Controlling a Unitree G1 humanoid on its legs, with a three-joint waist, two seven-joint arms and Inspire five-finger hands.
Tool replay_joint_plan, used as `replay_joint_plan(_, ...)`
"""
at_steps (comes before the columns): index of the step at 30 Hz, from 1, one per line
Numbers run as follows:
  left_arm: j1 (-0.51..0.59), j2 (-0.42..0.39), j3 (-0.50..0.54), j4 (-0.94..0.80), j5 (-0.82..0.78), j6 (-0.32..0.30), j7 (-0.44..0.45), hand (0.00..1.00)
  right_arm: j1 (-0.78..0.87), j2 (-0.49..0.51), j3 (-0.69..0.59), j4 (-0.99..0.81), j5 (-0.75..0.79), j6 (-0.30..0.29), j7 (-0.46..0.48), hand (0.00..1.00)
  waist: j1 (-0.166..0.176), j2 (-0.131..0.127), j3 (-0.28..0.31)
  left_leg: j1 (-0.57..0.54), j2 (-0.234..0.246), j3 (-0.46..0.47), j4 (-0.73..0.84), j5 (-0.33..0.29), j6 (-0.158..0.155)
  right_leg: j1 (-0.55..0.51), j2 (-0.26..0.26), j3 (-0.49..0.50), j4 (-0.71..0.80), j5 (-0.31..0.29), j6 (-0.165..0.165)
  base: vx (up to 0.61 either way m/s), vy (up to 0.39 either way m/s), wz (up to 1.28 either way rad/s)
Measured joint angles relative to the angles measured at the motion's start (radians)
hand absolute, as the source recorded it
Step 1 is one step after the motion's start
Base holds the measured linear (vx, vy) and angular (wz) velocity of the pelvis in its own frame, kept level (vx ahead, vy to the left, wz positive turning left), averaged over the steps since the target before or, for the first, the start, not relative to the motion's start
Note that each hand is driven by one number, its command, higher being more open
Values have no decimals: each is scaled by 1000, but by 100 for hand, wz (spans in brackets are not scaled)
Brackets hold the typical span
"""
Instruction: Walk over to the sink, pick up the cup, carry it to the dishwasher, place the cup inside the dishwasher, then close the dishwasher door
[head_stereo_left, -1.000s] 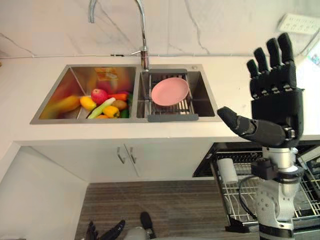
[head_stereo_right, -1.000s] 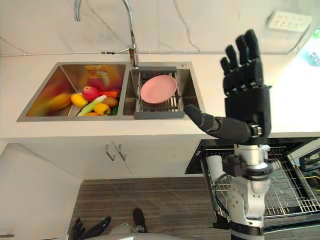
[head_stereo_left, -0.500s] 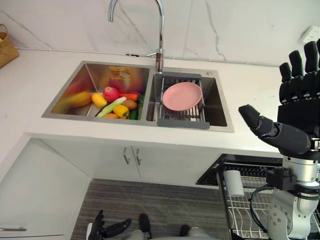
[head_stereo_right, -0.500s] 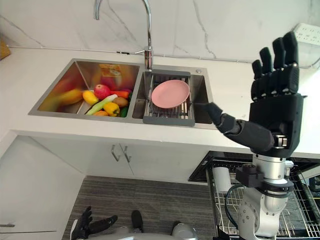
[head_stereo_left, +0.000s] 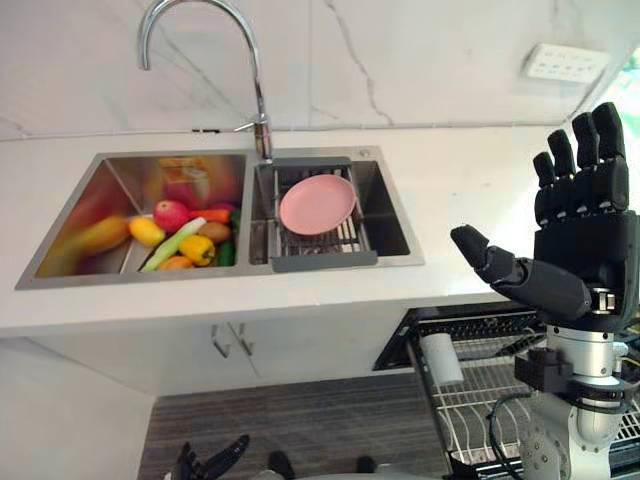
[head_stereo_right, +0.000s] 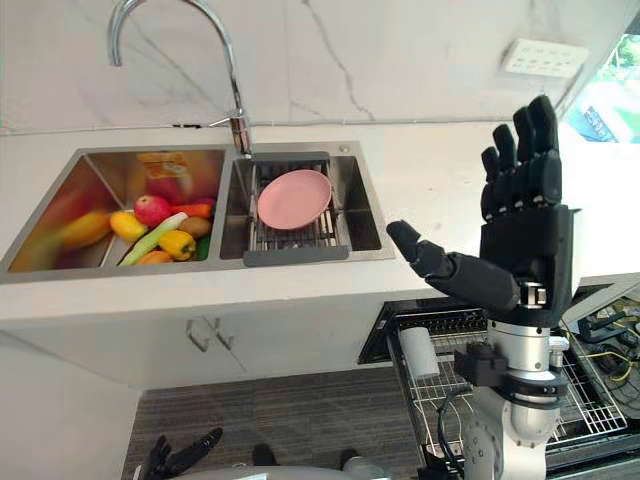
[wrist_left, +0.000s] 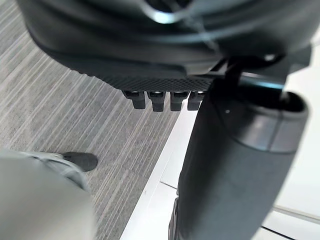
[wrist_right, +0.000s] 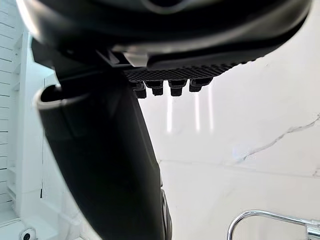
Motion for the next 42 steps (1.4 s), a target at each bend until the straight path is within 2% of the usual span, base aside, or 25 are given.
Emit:
replay_joint_plan(1, 1, 0, -1, -3, 0, -1, 1, 100, 2, 0, 15, 0, 4, 1, 0, 100, 3, 3, 2, -29, 29, -1, 91, -8, -4, 7, 7, 2, -2, -9, -10, 15, -87, -5)
replay_joint_plan(2, 3, 1, 0, -4, -6, -1, 2, 100, 6, -2, 41, -1, 6, 4, 12, 100, 16, 11, 5, -66, 70, -24, 216, -6, -29, 33, 20, 12, -3, -24, -26, 41, -65, -16)
replay_joint_plan(3, 8, -4, 0, -4, -8, 0, 3, 100, 5, -2, 59, -1, 5, 5, 26, 100, 28, 11, 8, -77, 84, -35, 267, -13, -67, 52, 24, 23, -6, -28, -34, 59, -61, -23)
replay_joint_plan(4, 17, -8, -2, -4, -8, 0, 2, 100, 0, -3, 77, -1, 5, 5, 38, 100, 36, 16, 1, -72, 78, -46, 245, -34, -91, 59, 21, 30, -8, -31, -35, 91, 17, -32)
replay_joint_plan(7, 34, -26, 1, -4, -13, -3, 0, 100, -59, -5, 110, 5, 3, 14, 44, 100, 52, 22, 3, -68, 26, -45, 1, -14, -89, 60, -15, 67, -8, -41, -22, 98, 103, -31)
replay_joint_plan(9, 59, -32, -1, -1, -18, -16, 2, 100, -63, -19, 136, 4, -4, 19, 44, 100, 68, 24, 4, -33, -5, -43, -93, 111, -55, 93, -40, 81, -14, -64, 13, 174, 198, -21)
replay_joint_plan(12, 60, -33, 0, -5, -46, -23, 2, 100, -83, -44, 208, 0, -15, 26, 61, 100, 79, 8, -1, -30, -47, -14, -70, 72, 20, 93, -87, 93, -10, -72, 46, 205, 178, -15)
replay_joint_plan(16, 57, -34, 5, -12, -51, -28, 10, 100, -135, -47, 239, 0, -11, 37, 140, 100, 98, -3, -7, -15, -64, 14, -40, 9, 33, 101, -116, 113, -11, -51, 71, 193, 141, -17)
replay_joint_plan(18, 55, -31, 7, -12, -51, -29, 17, 100, -142, -48, 241, -1, -10, 37, 152, 100, 100, -11, -18, -9, -71, 19, -45, 0, 33, 101, -122, 114, -10, -47, 73, 88, 67, -11)
replay_joint_plan(19, 45, -29, 23, -10, -51, -29, 25, 100, -151, -54, 248, 0, -6, 37, 153, 100, 101, -26, -31, 0, -87, 19, -63, -9, 30, 101, -130, 114, -9, -41, 73, 67, 53, 0)
replay_joint_plan(21, 31, -24, 23, -4, -52, -29, 31, 100, -171, -73, 250, 6, -4, 37, 152, 100, 104, -30, -45, 10, -103, 10, -89, -18, 36, 97, -133, 111, -1, -23, 73, 56, 83, 1)
replay_joint_plan(23, 20, -25, 19, 4, -47, -29, 43, 100, -196, -93, 250, 14, -4, 37, 151, 100, 111, -31, -66, 18, -131, -35, -131, -20, 38, 61, -138, 109, 51, -20, 73, 49, 122, -19)
replay_joint_plan(24, 15, -28, 18, 11, -45, -29, 52, 100, -213, -95, 250, 25, -3, 40, 150, 100, 118, -26, -73, 34, -142, -54, -163, -19, 39, 15, -137, 107, 138, -23, 78, 58, 151, -42)
replay_joint_plan(26, 11, -21, 13, 30, -33, -28, 69, 100, -222, -92, 251, 43, -3, 45, 144, 100, 116, -22, -76, 66, -151, -84, -204, -3, 49, -108, -144, 100, 391, -44, 124, 85, 162, -26)
replay_joint_plan(27, 10, 2, -10, 40, -15, -24, 79, 100, -222, -85, 258, 62, -3, 45, 143, 100, 100, -26, -75, 96, -164, -97, -223, 6, 51, -182, -164, 106, 566, -48, 161, 114, 106, 13)
replay_joint_plan(28, 10, 16, -27, 43, -2, -18, 85, 100, -222, -81, 261, 72, -3, 45, 143, 100, 90, -32, -75, 117, -172, -109, -233, 6, 54, -204, -174, 107, 633, -55, 159, 167, 66, 48)
replay_joint_plan(29, 13, 34, -59, 47, 16, -14, 92, 100, -222, -79, 267, 91, -1, 45, 142, 100, 71, -35, -74, 153, -181, -131, -249, 8, 54, -231, -183, 87, 711, -90, 142, 183, 38, 59)
replay_joint_plan(31, -1, 44, -86, 45, 37, -4, 102, 100, -225, -79, 282, 108, 16, 40, 144, 100, 69, -33, -76, 178, -183, -149, -264, 15, 59, -251, -189, 21, 660, -122, 98, 176, -1, 51)
replay_joint_plan(33, -21, 49, -88, 49, 63, 15, 105, 100, -253, -79, 291, 151, 48, 36, 154, 100, 65, -31, -74, 179, -173, -191, -258, 14, 43, -259, -175, -56, 426, -120, 55, 207, -91, 46)
replay_joint_plan(34, -23, 49, -88, 48, 69, 16, 106, 100, -265, -79, 291, 170, 48, 36, 155, 100, 66, -30, -73, 179, -165, -196, -251, 9, 34, -255, -166, -66, 357, -99, 40, 198, -143, 29)
replay_joint_plan(35, -20, 55, -88, 46, 89, 16, 108, 100, -285, -76, 291, 205, 47, 36, 152, 100, 72, -37, -70, 178, -154, -207, -224, -8, 7, -236, -151, -78, 230, -4, 17, 167, -175, 24)
replay_joint_plan(36, -17, 80, -86, 41, 105, 16, 108, 100, -298, -67, 290, 218, 46, 35, 145, 100, 75, -74, -59, 184, -163, -222, -196, -33, -20, -224, -155, -75, 172, 134, 15, 190, -273, 30)
replay_joint_plan(37, -18, 79, -78, 43, 113, 24, 111, 100, -299, -67, 288, 224, 46, 31, 132, 100, 78, -67, -56, 182, -145, -237, -171, -57, -35, -188, -138, -80, 149, 111, 41, 165, -278, 23)
replay_joint_plan(41, -15, 40, -24, 35, 114, 18, 118, 100, -299, -68, 262, 223, 47, 26, 72, 100, 76, -46, -43, 177, -83, -244, -164, -68, -58, -134, -62, -103, 31, 138, 14, 95, -189, 0)
replay_joint_plan(42, -9, 32, 10, 36, 114, 17, 124, 100, -291, -60, 244, 220, 49, 25, 42, 100, 77, -44, -42, 183, -69, -237, -176, -67, -66, -105, -38, -104, -38, 166, 8, 70, -108, -9)
